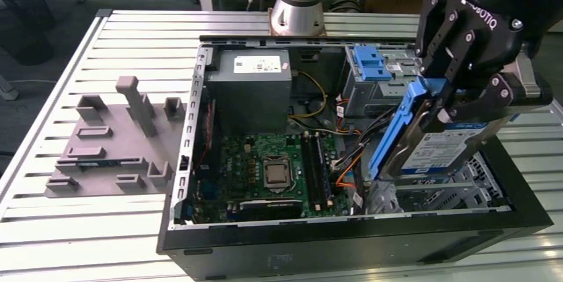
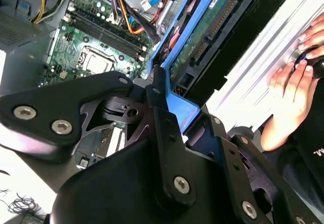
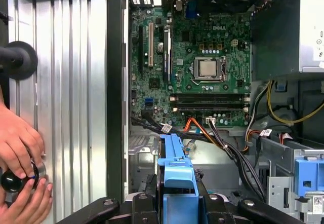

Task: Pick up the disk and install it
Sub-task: 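Insert the disk into the insertion slot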

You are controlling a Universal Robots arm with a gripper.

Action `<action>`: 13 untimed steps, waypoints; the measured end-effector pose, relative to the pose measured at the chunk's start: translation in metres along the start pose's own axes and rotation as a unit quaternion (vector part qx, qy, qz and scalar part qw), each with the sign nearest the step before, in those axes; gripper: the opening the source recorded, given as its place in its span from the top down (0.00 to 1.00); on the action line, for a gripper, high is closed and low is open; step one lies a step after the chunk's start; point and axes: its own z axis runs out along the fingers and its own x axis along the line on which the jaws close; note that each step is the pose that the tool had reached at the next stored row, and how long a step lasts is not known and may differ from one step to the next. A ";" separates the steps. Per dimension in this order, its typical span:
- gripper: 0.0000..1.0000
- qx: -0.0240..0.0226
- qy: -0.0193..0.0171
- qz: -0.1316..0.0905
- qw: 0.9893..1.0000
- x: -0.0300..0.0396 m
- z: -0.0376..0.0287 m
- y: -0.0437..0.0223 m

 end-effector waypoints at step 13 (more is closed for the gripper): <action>0.64 0.000 0.000 0.000 1.000 -0.0047 0.0034 -0.0154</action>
